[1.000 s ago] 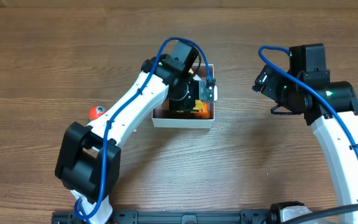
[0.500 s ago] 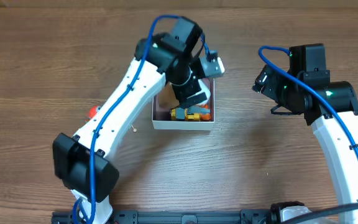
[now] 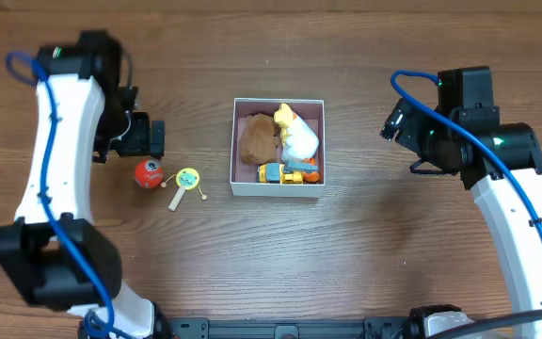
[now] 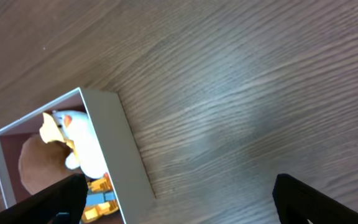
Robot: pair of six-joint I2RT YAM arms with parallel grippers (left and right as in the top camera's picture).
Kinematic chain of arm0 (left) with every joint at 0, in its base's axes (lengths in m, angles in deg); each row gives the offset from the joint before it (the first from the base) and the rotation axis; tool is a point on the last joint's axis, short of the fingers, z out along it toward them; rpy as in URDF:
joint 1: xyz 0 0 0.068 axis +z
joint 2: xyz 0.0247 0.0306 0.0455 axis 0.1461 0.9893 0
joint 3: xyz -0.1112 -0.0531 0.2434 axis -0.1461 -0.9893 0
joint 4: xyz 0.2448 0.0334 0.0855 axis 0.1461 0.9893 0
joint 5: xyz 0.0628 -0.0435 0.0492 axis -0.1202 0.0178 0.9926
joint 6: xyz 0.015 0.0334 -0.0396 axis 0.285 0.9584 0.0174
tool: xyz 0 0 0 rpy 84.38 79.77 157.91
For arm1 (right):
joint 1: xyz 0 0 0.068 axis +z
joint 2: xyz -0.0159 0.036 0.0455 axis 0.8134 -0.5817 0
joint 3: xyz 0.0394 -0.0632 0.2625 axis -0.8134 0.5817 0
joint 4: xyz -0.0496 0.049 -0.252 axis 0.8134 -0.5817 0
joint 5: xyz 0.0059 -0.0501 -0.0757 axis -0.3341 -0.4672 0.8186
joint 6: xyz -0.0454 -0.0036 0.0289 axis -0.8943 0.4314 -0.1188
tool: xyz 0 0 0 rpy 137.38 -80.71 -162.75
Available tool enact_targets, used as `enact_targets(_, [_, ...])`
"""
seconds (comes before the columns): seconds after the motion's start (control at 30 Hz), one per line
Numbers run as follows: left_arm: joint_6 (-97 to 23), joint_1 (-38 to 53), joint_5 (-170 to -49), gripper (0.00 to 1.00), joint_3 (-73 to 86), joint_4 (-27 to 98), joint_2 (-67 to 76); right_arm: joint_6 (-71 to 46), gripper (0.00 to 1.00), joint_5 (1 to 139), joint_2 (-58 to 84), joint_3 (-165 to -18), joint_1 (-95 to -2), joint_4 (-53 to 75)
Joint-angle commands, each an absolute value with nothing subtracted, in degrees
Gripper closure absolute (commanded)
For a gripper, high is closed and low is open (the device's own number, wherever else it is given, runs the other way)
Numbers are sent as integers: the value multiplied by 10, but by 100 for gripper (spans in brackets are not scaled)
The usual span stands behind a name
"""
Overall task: Pack container
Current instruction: 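Grasp the red round toy with the left gripper, then place the red toy into the box front with the left gripper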
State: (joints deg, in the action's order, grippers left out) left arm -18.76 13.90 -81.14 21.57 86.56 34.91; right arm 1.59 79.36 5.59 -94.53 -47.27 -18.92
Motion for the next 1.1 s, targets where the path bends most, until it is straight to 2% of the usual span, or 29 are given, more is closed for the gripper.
enact_targets(0.0, [-201,171,-881,0,55,733,328,14,2,795,56,-947,-473,-186])
enact_targets(0.1, [-203,174,-889,0,-35,592,343,14,2,795,56,-947,-473,-186])
enact_targets(0.27, [-231,174,-843,2,-45,505,385,14,2,795,56,-947,-473,-192])
enact_targets(0.3, [-231,174,-843,5,-45,499,393,14,2,795,56,-947,-473,-192])
enact_targets(0.43, [-231,174,-841,31,-45,495,413,14,2,795,56,-947,-473,-189])
enact_targets(0.47, [-231,174,-841,46,-45,495,413,14,2,795,56,-947,-473,-187])
enact_targets(0.5, [-231,174,-842,52,-44,497,413,14,2,795,56,-947,-473,-186])
enact_targets(0.6, [-230,174,-865,56,-2,554,412,14,2,795,56,-947,-473,-186])
enact_targets(0.7, [-182,169,-963,59,171,706,411,14,2,795,56,-947,-473,-186])
enact_targets(0.73, [-164,161,-982,64,221,740,410,14,2,795,56,-947,-473,-186])
enact_targets(0.77, [-145,148,-997,67,270,769,410,14,2,795,56,-947,-473,-186])
enact_targets(0.83, [-122,100,-999,83,356,809,410,14,2,795,56,-947,-473,-186])
enact_targets(0.87, [-110,63,-998,85,386,817,410,14,2,795,56,-947,-473,-186])
enact_targets(0.97, [-67,-73,-962,84,386,772,413,14,2,795,56,-947,-473,-186])
enact_targets(1.03, [-68,-170,-882,77,356,727,432,14,2,795,56,-947,-473,-186])
enact_targets(1.07, [-68,-188,-872,75,347,724,441,14,2,795,56,-947,-473,-187])
